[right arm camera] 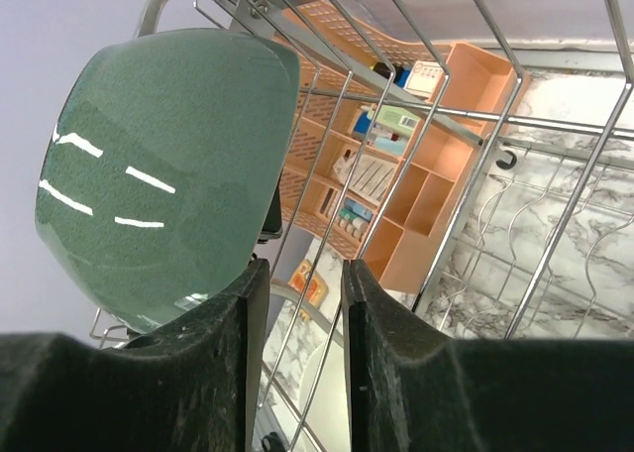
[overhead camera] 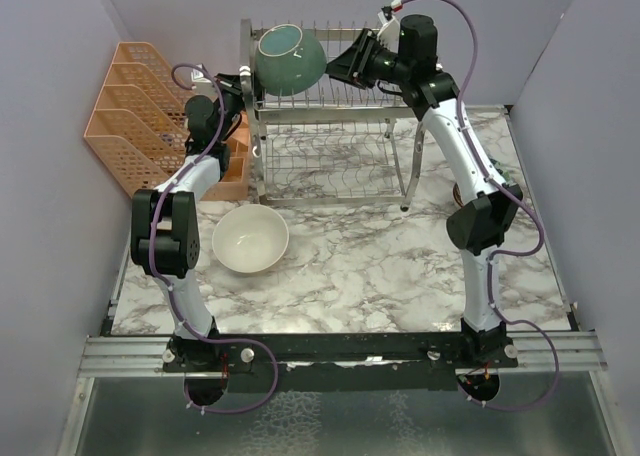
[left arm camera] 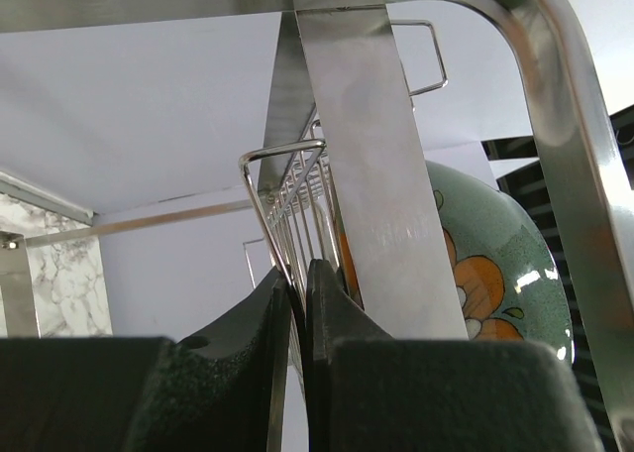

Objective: Unload the bowls from the dish rack
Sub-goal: Adjust the bowl in the dish rack.

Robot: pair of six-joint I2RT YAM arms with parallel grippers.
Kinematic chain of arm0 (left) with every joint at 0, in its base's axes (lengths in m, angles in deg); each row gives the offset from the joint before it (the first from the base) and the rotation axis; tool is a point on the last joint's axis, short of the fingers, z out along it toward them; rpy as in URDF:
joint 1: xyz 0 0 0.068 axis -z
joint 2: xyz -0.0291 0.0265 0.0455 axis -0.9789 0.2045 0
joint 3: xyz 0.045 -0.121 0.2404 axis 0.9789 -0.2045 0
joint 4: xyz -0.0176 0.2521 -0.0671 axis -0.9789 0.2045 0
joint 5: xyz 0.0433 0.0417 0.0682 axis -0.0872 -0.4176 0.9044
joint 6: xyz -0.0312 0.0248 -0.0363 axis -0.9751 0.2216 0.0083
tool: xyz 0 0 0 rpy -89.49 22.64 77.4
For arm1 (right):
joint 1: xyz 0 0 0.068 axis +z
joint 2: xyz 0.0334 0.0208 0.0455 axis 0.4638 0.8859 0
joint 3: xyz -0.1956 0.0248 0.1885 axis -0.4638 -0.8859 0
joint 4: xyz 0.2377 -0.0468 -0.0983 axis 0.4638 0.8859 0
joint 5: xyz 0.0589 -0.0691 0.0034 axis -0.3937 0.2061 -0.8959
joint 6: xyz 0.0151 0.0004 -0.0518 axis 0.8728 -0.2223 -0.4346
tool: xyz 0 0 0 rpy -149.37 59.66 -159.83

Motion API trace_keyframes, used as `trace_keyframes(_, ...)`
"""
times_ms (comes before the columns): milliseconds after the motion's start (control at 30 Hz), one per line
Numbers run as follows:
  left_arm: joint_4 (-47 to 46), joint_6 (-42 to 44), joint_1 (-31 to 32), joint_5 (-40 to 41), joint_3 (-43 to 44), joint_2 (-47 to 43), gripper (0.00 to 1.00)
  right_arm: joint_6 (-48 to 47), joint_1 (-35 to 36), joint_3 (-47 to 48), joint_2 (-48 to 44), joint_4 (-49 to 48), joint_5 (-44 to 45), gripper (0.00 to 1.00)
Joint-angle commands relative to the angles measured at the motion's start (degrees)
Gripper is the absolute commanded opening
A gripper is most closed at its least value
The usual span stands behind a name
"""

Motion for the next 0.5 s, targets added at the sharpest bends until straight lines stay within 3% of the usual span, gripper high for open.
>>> trace_keyframes(0, -12.34, 4.12, 7.32, -7.73, 2.36, -3.10, 0.06, 4.85, 11.76, -2.19, 2.22, -13.32, -29.94, 0.01)
trace_keyframes(167, -12.12, 4.17, 7.38, -7.86, 2.55, -2.71, 0.06, -0.85, 11.93, -1.86, 2.27, -7.70, -28.76, 0.01)
trace_keyframes(367, -11.52, 4.37, 7.48, -8.08, 2.62, -2.57, 0.05, 17.69, 11.93, -8.65, 0.15, -32.88, -32.73, 0.01)
trace_keyframes(467, -11.31, 4.46, 7.46, -8.27, 2.64, -2.58, 0.05, 22.96, 11.93, -6.81, 1.17, -38.69, -33.46, 0.11)
